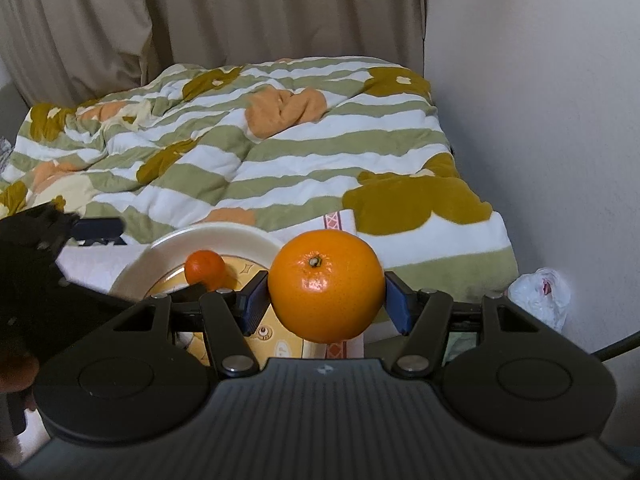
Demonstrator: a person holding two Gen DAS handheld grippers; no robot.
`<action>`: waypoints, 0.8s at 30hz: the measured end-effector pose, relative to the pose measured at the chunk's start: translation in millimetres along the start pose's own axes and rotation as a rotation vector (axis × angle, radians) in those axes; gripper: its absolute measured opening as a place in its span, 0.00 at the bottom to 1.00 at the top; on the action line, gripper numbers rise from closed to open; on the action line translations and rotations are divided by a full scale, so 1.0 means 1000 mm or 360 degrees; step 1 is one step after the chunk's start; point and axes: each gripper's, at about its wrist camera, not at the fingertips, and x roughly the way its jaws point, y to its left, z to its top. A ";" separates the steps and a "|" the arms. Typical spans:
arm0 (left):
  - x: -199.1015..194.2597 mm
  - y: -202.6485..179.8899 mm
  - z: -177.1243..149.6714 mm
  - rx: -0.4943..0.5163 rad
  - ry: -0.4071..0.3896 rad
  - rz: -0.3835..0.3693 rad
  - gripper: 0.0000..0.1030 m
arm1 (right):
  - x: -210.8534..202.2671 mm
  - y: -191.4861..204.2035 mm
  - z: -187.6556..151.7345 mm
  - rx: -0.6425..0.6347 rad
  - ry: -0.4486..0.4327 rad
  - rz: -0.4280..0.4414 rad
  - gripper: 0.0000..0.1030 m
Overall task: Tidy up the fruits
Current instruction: 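Carry the mandarin and orange toward the cream bowl with both grippers, then release the mandarin into the bowl with the left gripper while the right gripper releases the orange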
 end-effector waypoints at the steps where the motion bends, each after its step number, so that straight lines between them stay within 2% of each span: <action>1: -0.003 0.000 -0.002 -0.0003 0.0011 0.0015 0.98 | 0.001 0.001 0.001 -0.0004 -0.0001 -0.0005 0.73; 9: -0.025 0.011 -0.025 -0.0047 0.0115 0.0093 0.98 | 0.017 0.021 -0.003 -0.0099 0.0047 0.0066 0.73; 15: -0.037 0.021 -0.038 -0.0160 0.0160 0.0066 0.98 | 0.038 0.051 -0.017 -0.0260 0.0077 0.0109 0.73; 24: -0.044 0.030 -0.042 -0.0267 0.0179 0.0026 0.98 | 0.059 0.076 -0.032 -0.0489 0.0020 0.0051 0.73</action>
